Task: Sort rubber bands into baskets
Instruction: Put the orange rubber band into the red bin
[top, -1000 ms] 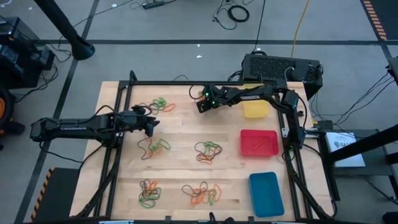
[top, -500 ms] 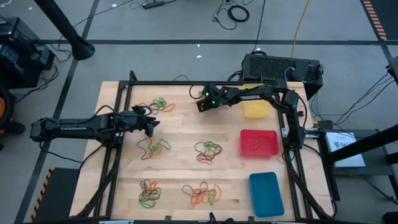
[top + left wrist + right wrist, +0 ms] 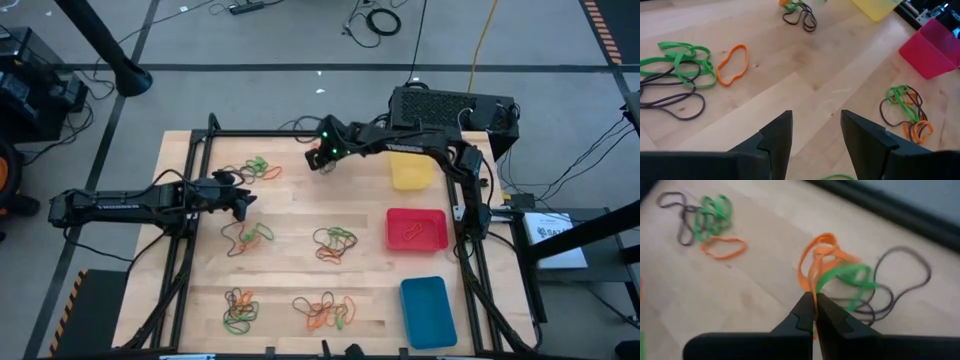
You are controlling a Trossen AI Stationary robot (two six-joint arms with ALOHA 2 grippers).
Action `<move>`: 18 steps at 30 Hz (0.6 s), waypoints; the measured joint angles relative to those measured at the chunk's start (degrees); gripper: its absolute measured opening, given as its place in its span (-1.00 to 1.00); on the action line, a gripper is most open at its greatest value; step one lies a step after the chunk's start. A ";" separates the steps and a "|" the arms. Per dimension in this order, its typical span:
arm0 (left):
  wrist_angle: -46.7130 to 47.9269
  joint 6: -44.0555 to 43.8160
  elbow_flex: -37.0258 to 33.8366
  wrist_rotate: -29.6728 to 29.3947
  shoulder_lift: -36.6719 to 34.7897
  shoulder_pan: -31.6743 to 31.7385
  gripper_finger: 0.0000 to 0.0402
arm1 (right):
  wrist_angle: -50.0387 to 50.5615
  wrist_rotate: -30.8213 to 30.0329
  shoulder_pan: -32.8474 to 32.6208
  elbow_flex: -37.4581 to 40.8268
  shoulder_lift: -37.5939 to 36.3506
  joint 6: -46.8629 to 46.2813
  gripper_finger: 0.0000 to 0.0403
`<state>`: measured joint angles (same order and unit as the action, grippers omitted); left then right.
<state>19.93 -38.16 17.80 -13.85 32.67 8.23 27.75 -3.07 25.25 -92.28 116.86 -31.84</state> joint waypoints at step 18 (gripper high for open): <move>0.50 2.92 0.00 -0.04 0.00 0.00 -0.13 | 24.89 -0.22 -1.75 -10.04 1.10 2.64 -0.75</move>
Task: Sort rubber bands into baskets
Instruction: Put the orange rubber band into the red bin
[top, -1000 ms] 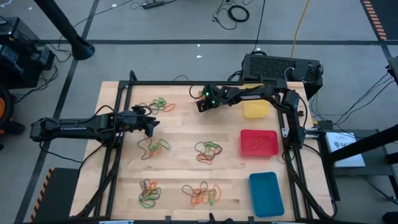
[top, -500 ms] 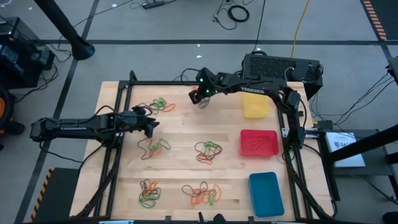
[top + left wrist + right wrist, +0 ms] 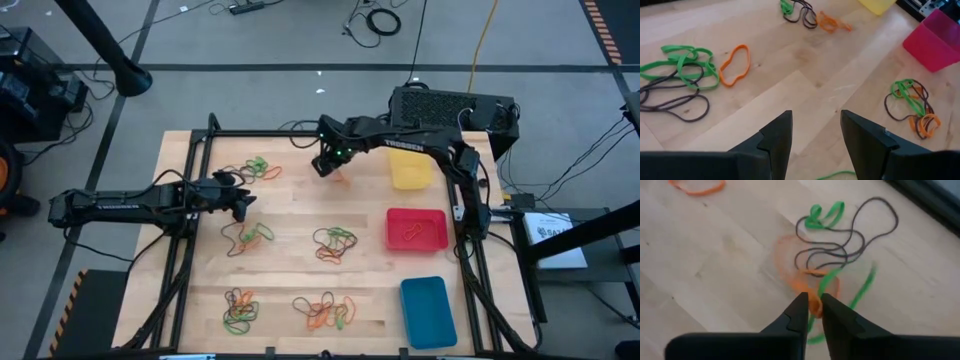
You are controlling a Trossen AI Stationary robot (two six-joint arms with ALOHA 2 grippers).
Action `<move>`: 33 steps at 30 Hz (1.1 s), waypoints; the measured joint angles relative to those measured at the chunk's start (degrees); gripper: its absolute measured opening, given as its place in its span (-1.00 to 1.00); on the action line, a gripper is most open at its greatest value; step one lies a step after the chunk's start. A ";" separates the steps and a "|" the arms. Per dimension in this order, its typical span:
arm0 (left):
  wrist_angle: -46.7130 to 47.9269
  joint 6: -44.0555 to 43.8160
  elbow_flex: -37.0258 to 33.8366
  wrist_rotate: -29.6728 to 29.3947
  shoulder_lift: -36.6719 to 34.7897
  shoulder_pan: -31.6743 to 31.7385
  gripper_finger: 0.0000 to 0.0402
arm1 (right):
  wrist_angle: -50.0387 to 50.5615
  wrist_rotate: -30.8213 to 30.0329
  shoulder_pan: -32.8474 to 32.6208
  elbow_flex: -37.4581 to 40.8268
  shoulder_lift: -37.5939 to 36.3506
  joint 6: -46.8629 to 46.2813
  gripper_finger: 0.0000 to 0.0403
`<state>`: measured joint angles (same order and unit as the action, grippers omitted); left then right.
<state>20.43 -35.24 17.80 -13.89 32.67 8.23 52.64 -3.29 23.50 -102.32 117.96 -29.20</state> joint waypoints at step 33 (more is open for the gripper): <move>1.66 -0.33 -0.52 1.50 0.33 0.00 -0.13 | 8.81 -1.46 -2.44 0.00 7.40 0.56 -0.34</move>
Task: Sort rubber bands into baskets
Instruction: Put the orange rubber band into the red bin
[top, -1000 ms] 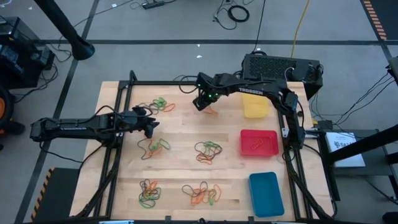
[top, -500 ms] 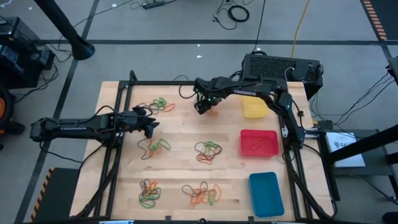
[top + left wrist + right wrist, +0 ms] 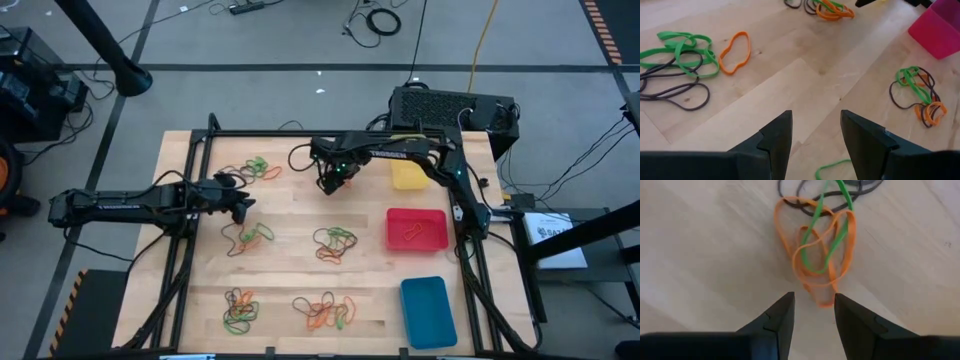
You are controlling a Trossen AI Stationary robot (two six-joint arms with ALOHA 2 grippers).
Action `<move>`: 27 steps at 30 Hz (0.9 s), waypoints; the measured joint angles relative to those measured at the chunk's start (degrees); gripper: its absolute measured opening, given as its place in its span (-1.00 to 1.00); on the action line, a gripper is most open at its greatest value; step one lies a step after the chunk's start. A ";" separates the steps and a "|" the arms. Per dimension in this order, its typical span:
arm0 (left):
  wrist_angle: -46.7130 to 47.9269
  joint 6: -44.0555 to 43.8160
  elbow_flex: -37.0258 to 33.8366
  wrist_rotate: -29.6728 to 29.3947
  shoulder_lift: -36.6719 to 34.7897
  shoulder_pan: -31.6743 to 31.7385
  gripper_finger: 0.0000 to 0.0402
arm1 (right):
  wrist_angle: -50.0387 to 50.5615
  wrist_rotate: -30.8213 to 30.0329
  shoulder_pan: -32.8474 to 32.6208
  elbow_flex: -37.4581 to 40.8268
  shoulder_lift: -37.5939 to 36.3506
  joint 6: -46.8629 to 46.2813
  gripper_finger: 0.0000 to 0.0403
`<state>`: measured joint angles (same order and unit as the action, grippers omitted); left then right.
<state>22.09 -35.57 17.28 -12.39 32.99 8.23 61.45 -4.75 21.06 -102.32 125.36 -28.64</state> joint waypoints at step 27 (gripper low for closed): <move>-0.07 -1.50 -0.02 1.55 0.00 0.00 -0.13 | 12.18 -2.85 -0.08 0.13 2.53 4.37 -0.99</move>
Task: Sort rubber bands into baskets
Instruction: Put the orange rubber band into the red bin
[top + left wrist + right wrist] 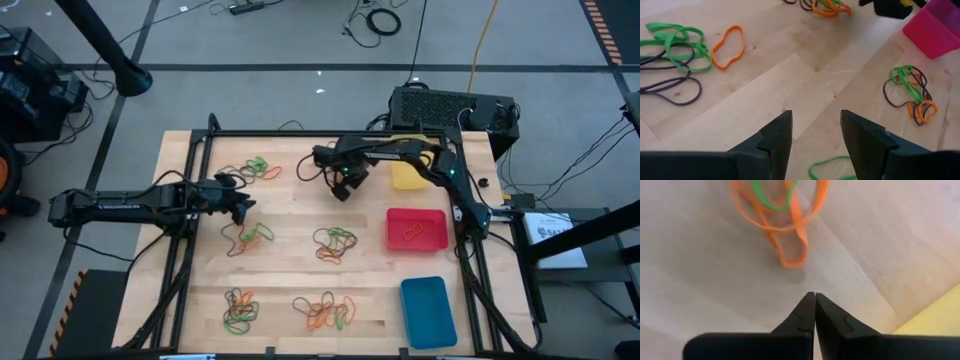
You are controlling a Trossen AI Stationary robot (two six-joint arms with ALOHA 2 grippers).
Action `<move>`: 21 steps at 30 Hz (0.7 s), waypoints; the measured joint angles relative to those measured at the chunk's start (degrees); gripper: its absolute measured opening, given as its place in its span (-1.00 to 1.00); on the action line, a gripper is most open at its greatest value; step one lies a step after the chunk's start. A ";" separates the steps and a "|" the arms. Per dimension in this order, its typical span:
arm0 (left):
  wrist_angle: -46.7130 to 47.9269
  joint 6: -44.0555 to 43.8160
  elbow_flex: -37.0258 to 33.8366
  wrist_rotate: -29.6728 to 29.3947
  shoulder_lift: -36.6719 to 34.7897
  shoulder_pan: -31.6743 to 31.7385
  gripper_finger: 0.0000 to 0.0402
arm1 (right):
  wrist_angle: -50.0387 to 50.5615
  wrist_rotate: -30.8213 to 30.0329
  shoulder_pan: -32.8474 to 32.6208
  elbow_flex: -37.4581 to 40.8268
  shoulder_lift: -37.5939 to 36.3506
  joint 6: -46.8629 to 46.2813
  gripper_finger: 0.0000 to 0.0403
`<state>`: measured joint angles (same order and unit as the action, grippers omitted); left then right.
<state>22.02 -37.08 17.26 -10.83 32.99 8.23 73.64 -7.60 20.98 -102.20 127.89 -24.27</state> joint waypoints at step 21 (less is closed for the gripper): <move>-0.02 0.06 0.00 -0.62 0.00 0.00 -0.13 | -9.59 7.56 2.67 -0.11 -3.00 1.95 0.04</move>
<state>22.00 -37.01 17.26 -11.46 32.99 8.23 64.04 -0.04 23.65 -102.30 124.89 -22.32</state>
